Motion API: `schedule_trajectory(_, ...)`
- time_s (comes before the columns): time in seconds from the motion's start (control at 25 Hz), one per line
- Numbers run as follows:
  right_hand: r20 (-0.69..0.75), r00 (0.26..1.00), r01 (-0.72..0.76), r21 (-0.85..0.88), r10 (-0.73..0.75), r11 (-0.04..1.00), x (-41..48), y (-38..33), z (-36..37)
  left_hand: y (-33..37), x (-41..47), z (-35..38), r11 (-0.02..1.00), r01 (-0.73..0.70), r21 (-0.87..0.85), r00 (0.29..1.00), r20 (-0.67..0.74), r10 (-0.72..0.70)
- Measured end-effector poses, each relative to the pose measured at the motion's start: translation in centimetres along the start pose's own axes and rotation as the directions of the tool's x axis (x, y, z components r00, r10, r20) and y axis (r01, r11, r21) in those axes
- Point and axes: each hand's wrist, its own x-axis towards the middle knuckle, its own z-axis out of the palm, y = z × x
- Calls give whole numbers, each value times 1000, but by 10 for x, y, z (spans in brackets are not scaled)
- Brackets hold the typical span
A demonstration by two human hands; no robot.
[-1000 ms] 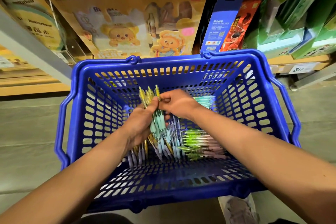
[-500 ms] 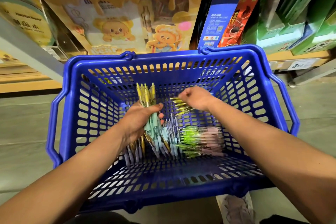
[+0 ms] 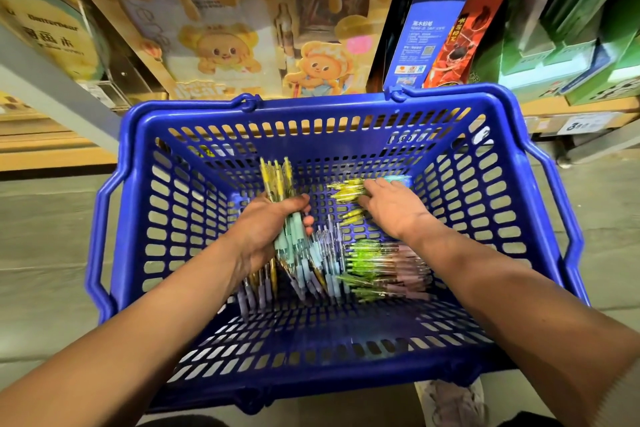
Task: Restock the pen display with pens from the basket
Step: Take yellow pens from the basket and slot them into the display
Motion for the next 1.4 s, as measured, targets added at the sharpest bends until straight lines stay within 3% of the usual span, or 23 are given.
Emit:
schedule_trajectory(0.36,115,993,11,-52,-5,999,4,1,0,0,4,-6,999,-6,47,999,40,4)
schedule_trajectory(0.48,126,991,-41,60,33,997,2,3,-5,1,2,-4,998,-11,57,999,38,9)
schedule_trajectory(0.56,122,992,-68,240,40,968,1,1,-18,1,1,-5,999,-25,31,999,27,24)
schedule_trajectory(0.68,63,997,-69,592,39,803,-3,-10,-48,0,0,-5,999,-50,10,999,11,50)
schedule_trajectory(0.8,27,998,-51,857,53,513,-6,-35,-78,-2,-3,1,997,-76,22,997,-20,76)
schedule_trajectory(1.04,126,989,-125,992,77,-19,1,-61,-88,2,-10,4,997,-64,-37,997,40,66)
schedule_trajectory(1.08,132,987,-127,990,88,-53,1,-61,-89,3,-11,4,997,-63,-43,997,47,65)
schedule_trajectory(1.16,155,985,-154,988,80,-22,0,-59,-93,4,-11,1,998,-61,-12,998,32,61)
schedule_trajectory(1.24,214,977,-214,977,-4,20,0,-52,-95,1,-12,1,997,-57,58,998,-11,58)
schedule_trajectory(1.4,276,942,-280,960,-191,3,4,-41,-98,-1,-10,-2,986,-71,152,997,-32,76)
